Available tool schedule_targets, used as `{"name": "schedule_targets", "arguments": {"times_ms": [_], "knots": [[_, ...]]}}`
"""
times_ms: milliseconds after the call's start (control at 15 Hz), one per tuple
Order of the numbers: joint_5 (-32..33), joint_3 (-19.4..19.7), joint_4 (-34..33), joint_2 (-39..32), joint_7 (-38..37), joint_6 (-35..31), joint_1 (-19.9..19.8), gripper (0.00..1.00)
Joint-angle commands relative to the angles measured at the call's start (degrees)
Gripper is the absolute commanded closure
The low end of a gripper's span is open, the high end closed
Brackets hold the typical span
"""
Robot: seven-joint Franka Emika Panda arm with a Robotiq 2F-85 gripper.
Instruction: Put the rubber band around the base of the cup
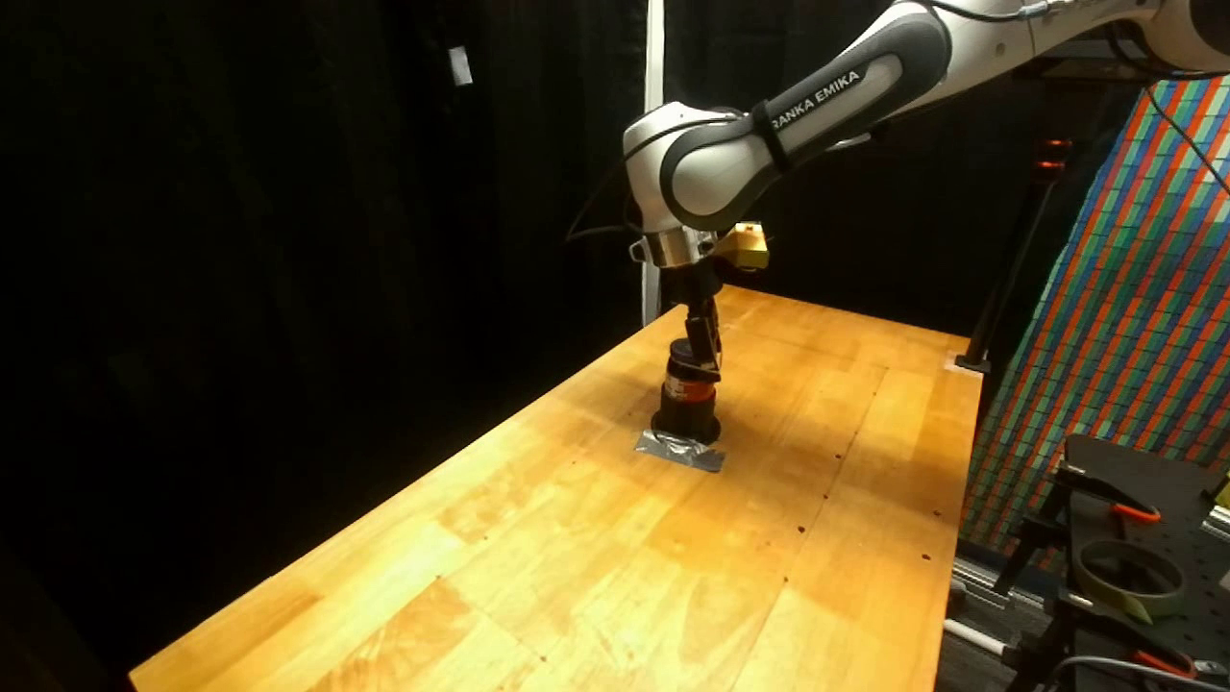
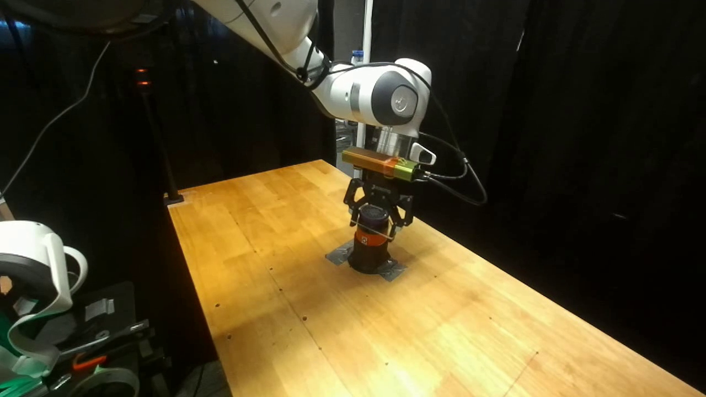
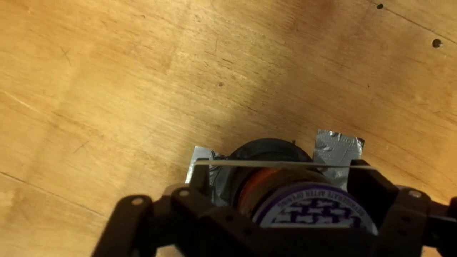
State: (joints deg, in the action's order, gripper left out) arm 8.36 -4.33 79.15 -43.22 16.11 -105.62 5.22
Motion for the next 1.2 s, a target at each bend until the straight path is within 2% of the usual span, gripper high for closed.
{"name": "schedule_targets", "arguments": {"times_ms": [0, 467, 533, 667, 800, 1133], "knots": [[-0.61, -0.2, 3.05, 2.79, 0.62, 0.87, -1.2, 0.0], [-2.09, -0.31, 10.02, 7.68, 0.68, -3.33, -3.24, 0.0], [-2.58, -0.39, 11.75, 8.8, 0.93, -4.47, -3.78, 0.2], [-3.76, -0.58, 15.12, 10.8, 1.72, -7.25, -4.84, 0.32], [-5.53, -1.05, 18.94, 12.69, 3.43, -11.34, -6.09, 0.49], [-9.37, -2.18, 29.38, 17.11, 8.98, -27.65, -8.74, 0.87]]}}
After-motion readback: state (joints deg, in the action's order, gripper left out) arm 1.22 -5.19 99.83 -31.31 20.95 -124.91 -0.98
